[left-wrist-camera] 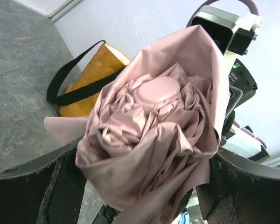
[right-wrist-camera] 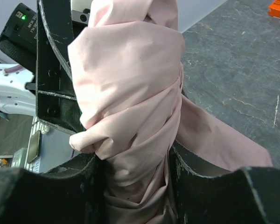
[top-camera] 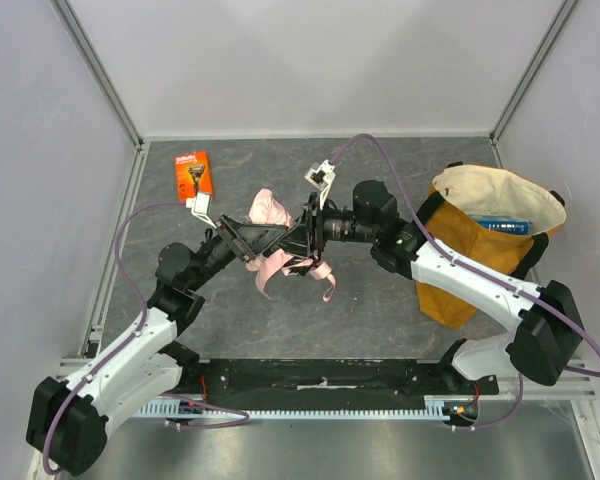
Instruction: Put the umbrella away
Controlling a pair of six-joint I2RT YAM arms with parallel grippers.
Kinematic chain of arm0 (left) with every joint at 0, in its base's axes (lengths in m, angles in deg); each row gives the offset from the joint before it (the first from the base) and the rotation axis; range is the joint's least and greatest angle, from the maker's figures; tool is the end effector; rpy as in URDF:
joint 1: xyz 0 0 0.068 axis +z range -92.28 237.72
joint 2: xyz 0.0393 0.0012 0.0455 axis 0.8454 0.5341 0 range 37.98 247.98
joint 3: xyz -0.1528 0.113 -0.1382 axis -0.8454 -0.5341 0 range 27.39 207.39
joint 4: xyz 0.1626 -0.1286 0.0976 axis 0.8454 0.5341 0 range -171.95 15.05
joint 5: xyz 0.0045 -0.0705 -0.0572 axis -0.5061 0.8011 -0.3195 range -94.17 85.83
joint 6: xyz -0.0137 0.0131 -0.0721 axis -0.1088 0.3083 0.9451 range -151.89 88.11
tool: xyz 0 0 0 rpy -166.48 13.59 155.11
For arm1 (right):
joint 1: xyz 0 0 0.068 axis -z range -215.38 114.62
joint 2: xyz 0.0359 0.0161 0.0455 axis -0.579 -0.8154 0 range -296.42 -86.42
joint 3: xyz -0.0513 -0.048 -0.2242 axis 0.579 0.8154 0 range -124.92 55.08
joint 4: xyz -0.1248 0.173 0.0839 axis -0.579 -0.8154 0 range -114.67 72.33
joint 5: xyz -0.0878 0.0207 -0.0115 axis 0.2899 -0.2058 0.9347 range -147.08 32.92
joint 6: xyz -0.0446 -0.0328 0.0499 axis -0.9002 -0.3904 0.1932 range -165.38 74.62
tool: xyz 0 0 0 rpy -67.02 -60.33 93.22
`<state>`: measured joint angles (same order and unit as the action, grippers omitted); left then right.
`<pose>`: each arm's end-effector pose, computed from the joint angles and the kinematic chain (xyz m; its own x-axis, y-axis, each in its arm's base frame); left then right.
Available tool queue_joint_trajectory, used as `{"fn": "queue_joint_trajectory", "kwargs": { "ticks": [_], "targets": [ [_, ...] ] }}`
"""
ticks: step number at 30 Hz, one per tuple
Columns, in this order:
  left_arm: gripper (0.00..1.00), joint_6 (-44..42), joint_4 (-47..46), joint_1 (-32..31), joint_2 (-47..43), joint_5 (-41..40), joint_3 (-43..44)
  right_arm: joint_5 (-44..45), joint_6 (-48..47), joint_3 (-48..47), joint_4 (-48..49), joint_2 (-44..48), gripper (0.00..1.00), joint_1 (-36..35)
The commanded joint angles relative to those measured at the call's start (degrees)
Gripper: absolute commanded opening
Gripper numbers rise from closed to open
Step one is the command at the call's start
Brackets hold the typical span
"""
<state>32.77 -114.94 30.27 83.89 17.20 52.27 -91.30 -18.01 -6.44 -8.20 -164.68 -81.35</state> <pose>0.1766 -0.1175 0.2829 -0.5952 -0.6393 -0.4869 0.4852 0.1971 -0.8519 0.1956 0.2528 0.3145 -0.5297 -0.0009 -0.8482 -0.8318 0.1960 0.5193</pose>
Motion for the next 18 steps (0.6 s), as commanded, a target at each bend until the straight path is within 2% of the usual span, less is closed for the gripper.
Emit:
{"fn": "queue_joint_trajectory", "kwargs": {
  "ticks": [1, 4, 6, 9, 11, 13, 15, 16, 18],
  "targets": [
    [0.85, -0.34, -13.47, 0.46, 5.67, 5.42, -0.36, -8.15, 3.12, -1.85, 8.37, -0.84, 0.00, -2.01],
    [0.87, 0.28, -19.47, 0.46, 6.30, 8.77, -0.89, -7.97, 3.04, -1.85, 8.10, -1.28, 0.00, -2.01],
    [0.87, -0.58, -17.21, 0.46, 5.51, 8.35, -0.54, -8.14, 3.04, -1.85, 8.10, -1.02, 0.00, -2.01],
    [0.78, -0.59, -17.10, 0.46, 5.24, 8.60, -0.54, -9.28, 3.56, -2.20, 8.45, -1.28, 0.00, -2.10],
    [0.66, -0.42, -17.89, 0.46, 5.42, 8.87, -0.54, -10.78, 3.65, -2.38, 8.37, -1.55, 0.00, -2.10],
    [0.34, -0.24, -17.99, 0.46, 5.59, 10.01, -0.01, -10.43, 3.13, -2.29, 7.76, -1.20, 0.00, -2.10],
    [0.13, -0.15, -17.72, 0.55, 5.86, 11.24, 0.51, -9.99, 2.51, -2.55, 6.97, -1.02, 0.00, -2.10],
    [0.05, 0.11, -17.89, 0.55, 5.94, 11.68, 0.52, -9.99, 2.25, -2.99, 6.26, -1.19, 0.00, -2.01],
    [0.02, 0.11, -18.33, 0.55, 5.68, 12.03, 0.17, -10.17, 2.24, -4.13, 5.12, -1.81, 0.00, -2.01]
  ]
}}
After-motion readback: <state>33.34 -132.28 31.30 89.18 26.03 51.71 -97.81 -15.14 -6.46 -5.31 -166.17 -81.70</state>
